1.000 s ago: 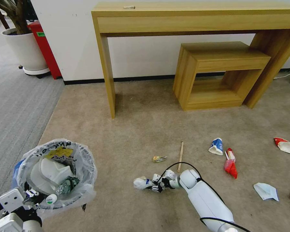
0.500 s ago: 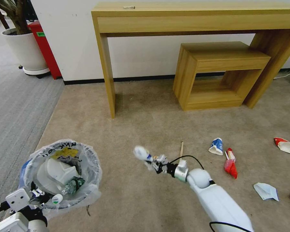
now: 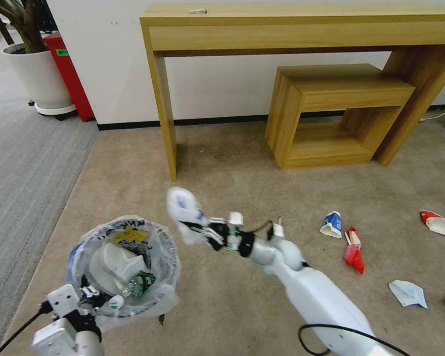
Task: Pick up the trash bin and place the garbage on the floor into it.
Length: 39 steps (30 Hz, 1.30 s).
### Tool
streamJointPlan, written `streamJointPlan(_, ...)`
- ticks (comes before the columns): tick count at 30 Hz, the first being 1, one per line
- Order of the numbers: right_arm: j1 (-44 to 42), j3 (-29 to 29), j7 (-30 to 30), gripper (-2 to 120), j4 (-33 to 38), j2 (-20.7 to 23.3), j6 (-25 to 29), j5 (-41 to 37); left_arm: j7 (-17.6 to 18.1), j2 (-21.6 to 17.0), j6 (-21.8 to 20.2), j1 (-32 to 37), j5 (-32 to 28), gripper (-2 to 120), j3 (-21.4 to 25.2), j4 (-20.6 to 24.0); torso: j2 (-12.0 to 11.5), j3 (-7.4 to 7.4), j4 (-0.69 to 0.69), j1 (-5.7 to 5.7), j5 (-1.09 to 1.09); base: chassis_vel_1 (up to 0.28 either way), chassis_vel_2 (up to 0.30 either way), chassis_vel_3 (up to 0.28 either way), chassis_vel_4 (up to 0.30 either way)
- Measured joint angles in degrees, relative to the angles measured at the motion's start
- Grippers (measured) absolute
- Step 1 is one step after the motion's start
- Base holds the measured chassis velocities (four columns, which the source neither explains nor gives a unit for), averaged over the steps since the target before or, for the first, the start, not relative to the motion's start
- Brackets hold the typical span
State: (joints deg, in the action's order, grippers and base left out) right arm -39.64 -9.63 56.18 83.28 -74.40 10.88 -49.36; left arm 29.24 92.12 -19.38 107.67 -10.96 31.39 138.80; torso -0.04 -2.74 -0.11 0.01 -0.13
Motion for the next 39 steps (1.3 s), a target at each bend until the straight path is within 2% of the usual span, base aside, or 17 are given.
streamJointPlan(6,5.50,-6.19,-0.37,0,-3.74,-4.10,-1.14,1.84,-0.11,0.02,0.11,-1.14,0.07,0,-0.42,-1.09,0.00,0.00,-0.01,0.00,0.00,0.000,0.000,0.000,0.000)
streamJointPlan(13,5.44,-7.35,2.64,0,-6.12,-5.31,-1.77,9.03,-0.10,0.02,0.05,-1.12,-1.24,0,0.66,-0.16,0.00,0.00,-0.01,0.00,0.01,0.000,0.000,0.000,0.000)
streamJointPlan(15,5.13,-6.73,3.53,9,-6.18,-4.86,-1.88,11.65,-0.11,0.02,-0.06,-1.06,-1.53,0,0.76,0.20,0.00,0.00,-0.01,0.00,0.01,0.000,0.000,0.000,0.000)
streamJointPlan(17,5.01,-6.45,3.63,13,-6.12,-4.59,-1.89,12.16,-0.11,0.02,-0.10,-1.04,-1.58,0,0.74,0.30,0.00,0.00,-0.01,0.00,0.01,0.000,0.000,0.000,0.000)
streamJointPlan(19,4.68,-5.70,3.65,23,-5.73,-3.93,-1.90,12.67,-0.15,0.02,-0.16,-1.00,-1.62,0,0.45,0.40,0.00,0.00,-0.02,0.00,0.01,0.000,0.000,0.000,0.000)
streamJointPlan(22,4.34,-5.10,3.65,29,-5.32,-3.48,-1.90,12.83,-0.20,0.02,-0.20,-0.95,-1.63,0,0.20,0.43,0.00,0.00,-0.02,0.00,0.01,0.000,0.000,0.000,0.000)
streamJointPlan(23,3.95,-4.56,3.65,37,-4.91,-3.07,-1.90,13.04,-0.22,0.02,-0.22,-0.92,-1.65,0,0.05,0.47,0.00,0.00,-0.02,0.00,0.01,0.000,0.000,0.000,0.000)
streamJointPlan(24,3.95,-4.56,3.65,37,-4.91,-3.07,-1.90,13.04,-0.22,0.02,-0.22,-0.92,-1.65,0,0.05,0.47,0.00,0.00,-0.02,0.00,0.01,0.000,0.000,0.000,0.000)
streamJointPlan(27,3.19,-3.58,3.65,52,-4.22,-2.23,-1.76,13.61,-0.26,0.02,-0.30,-0.77,-1.69,0,-0.25,0.67,0.00,0.00,-0.02,0.00,0.01,0.000,0.000,0.000,0.000)
streamJointPlan(28,3.19,-3.58,3.65,52,-4.22,-2.23,-1.76,13.61,-0.26,0.02,-0.30,-0.77,-1.69,0,-0.25,0.67,0.00,0.00,-0.02,0.00,0.01,0.000,0.000,0.000,0.000)
streamJointPlan(31,2.70,-3.13,3.67,68,-4.09,-1.89,-1.65,13.91,-0.31,-0.01,-0.31,-0.58,-1.72,0,-0.34,1.06,0.00,0.00,-0.02,0.00,0.01,0.000,0.000,0.000,0.000)
streamJointPlan(33,2.62,-3.10,3.67,69,-4.09,-1.88,-1.63,14.03,-0.32,-0.05,-0.32,-0.52,-1.76,0,-0.34,1.21,0.00,0.00,-0.02,0.00,0.01,0.000,0.000,0.000,0.000)
streamJointPlan(35,2.42,-3.09,3.58,81,-4.35,-1.94,-1.42,14.99,-0.37,-0.18,-0.35,-0.23,-1.87,0,-0.35,1.76,0.00,0.00,-0.02,0.00,0.01,0.000,0.000,0.000,0.000)
streamJointPlan(36,2.42,-3.09,3.58,81,-4.35,-1.94,-1.42,14.99,-0.37,-0.18,-0.35,-0.23,-1.87,0,-0.35,1.76,0.00,0.00,-0.02,0.00,0.01,0.000,0.000,0.000,0.000)
streamJointPlan(39,2.21,-3.27,3.28,93,-4.83,-2.17,-0.96,16.00,-0.42,-0.34,-0.36,0.17,-2.02,0,-0.32,2.35,0.00,0.00,-0.02,0.00,0.02,0.000,0.000,0.000,0.000)
